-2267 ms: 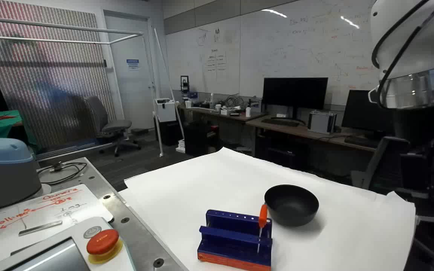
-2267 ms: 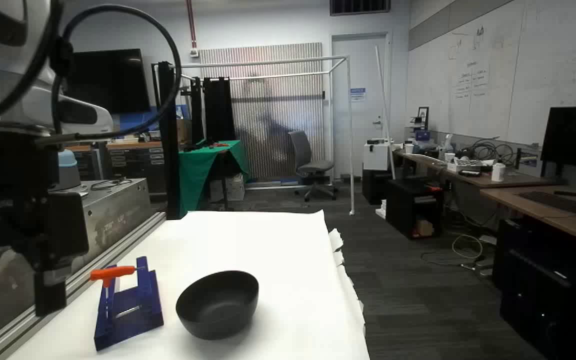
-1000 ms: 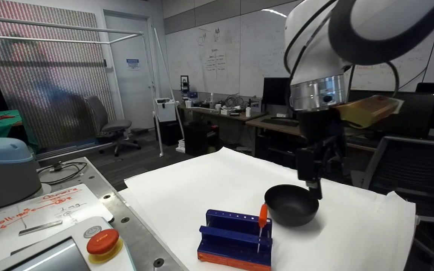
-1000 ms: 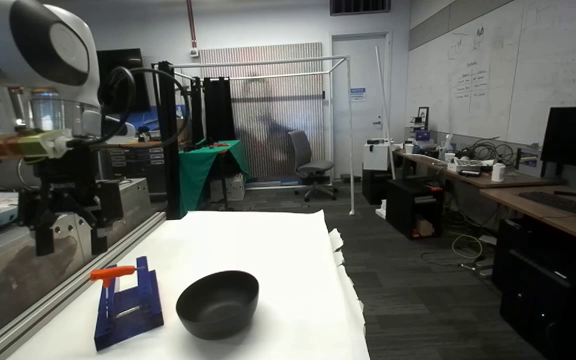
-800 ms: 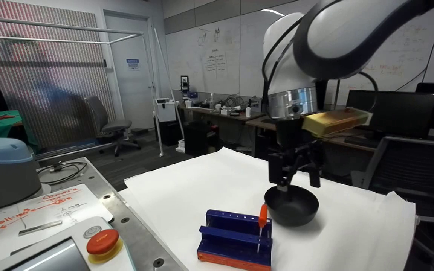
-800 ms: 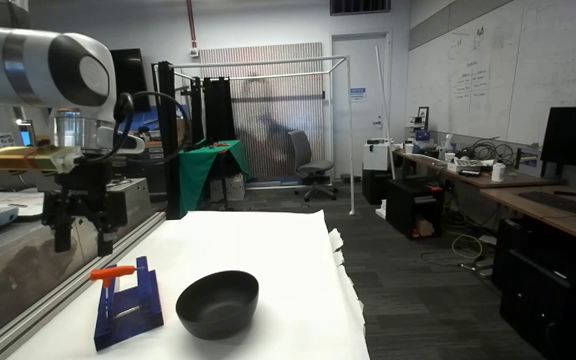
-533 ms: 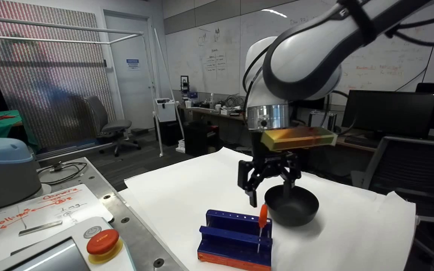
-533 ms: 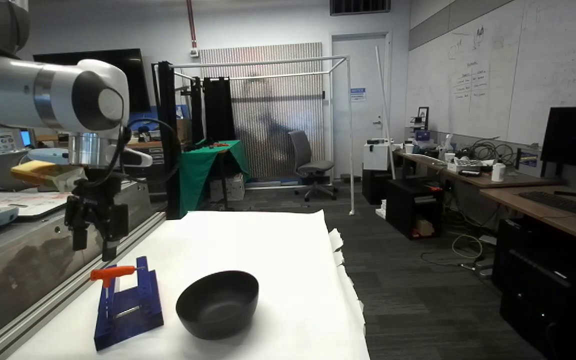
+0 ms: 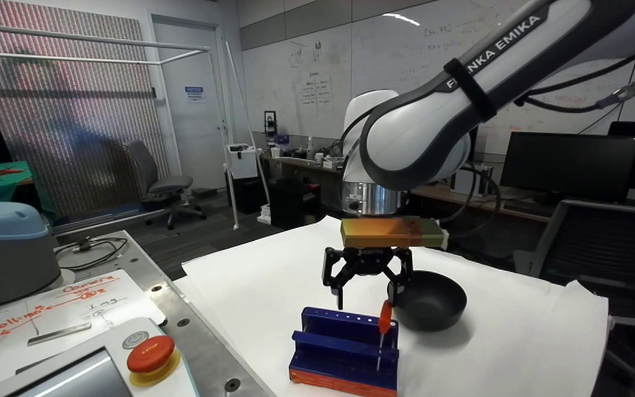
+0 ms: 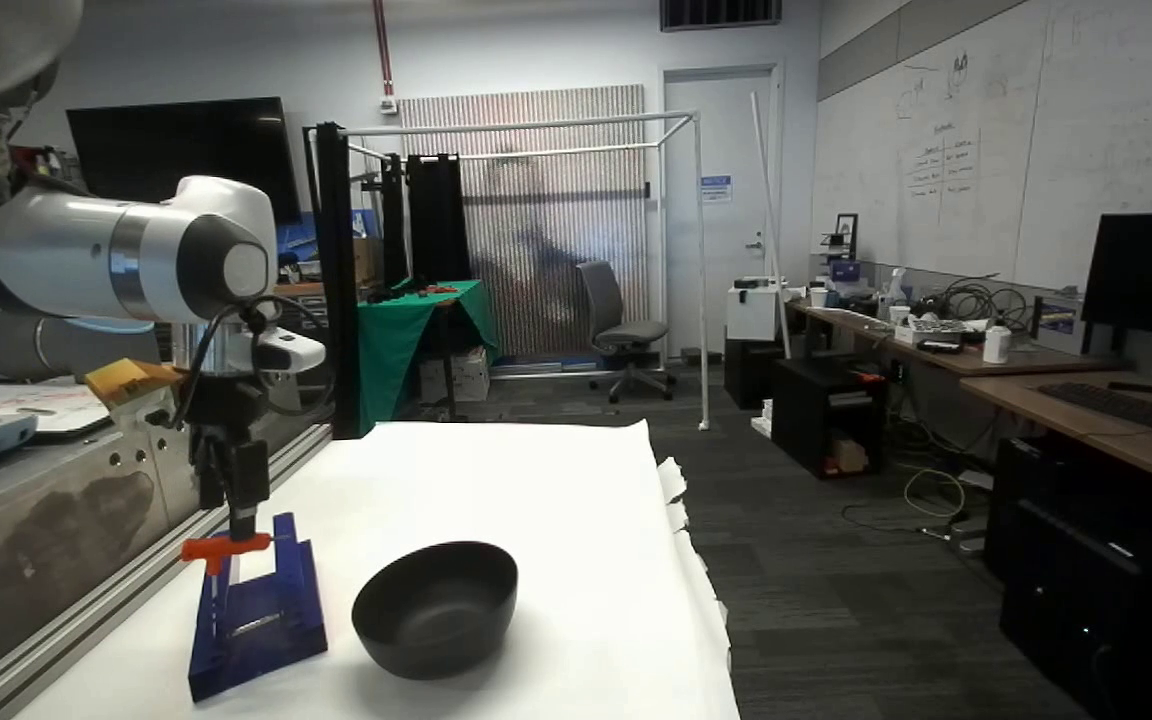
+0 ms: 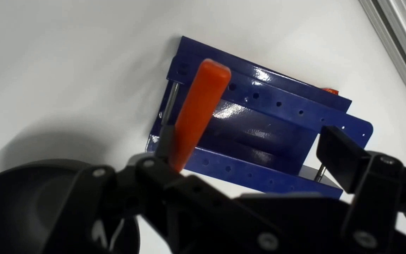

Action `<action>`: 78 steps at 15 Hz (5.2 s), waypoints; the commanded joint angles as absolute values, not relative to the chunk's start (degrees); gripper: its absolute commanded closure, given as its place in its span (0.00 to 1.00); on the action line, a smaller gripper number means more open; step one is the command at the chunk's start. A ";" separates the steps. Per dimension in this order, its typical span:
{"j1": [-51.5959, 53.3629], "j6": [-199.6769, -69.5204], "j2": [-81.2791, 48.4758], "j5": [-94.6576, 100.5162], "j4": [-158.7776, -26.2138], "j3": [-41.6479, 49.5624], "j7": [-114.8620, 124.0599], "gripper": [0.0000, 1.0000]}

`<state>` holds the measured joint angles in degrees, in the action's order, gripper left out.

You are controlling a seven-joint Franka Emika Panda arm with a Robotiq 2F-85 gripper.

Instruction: Put the orange object inside the bowl.

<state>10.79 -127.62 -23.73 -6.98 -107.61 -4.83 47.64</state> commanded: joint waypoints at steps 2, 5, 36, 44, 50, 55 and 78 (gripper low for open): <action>12.92 -126.68 -23.55 -5.89 -106.75 -2.83 54.75 0.00; 13.08 -126.40 -23.94 -5.98 -106.66 -2.78 57.43 0.00; 13.92 -132.42 -20.22 -1.12 -113.97 -2.32 71.76 0.89; 13.68 -131.05 -9.16 1.81 -117.73 -2.19 72.34 0.94; 11.89 -127.41 -1.59 18.45 -118.55 -2.14 85.66 0.90; 10.14 -119.43 -7.93 35.96 -114.36 -2.56 96.35 0.90; 7.27 -117.37 -19.95 12.75 -105.60 -3.69 61.93 0.00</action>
<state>9.06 -115.69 -24.19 18.76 -103.16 -2.67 70.93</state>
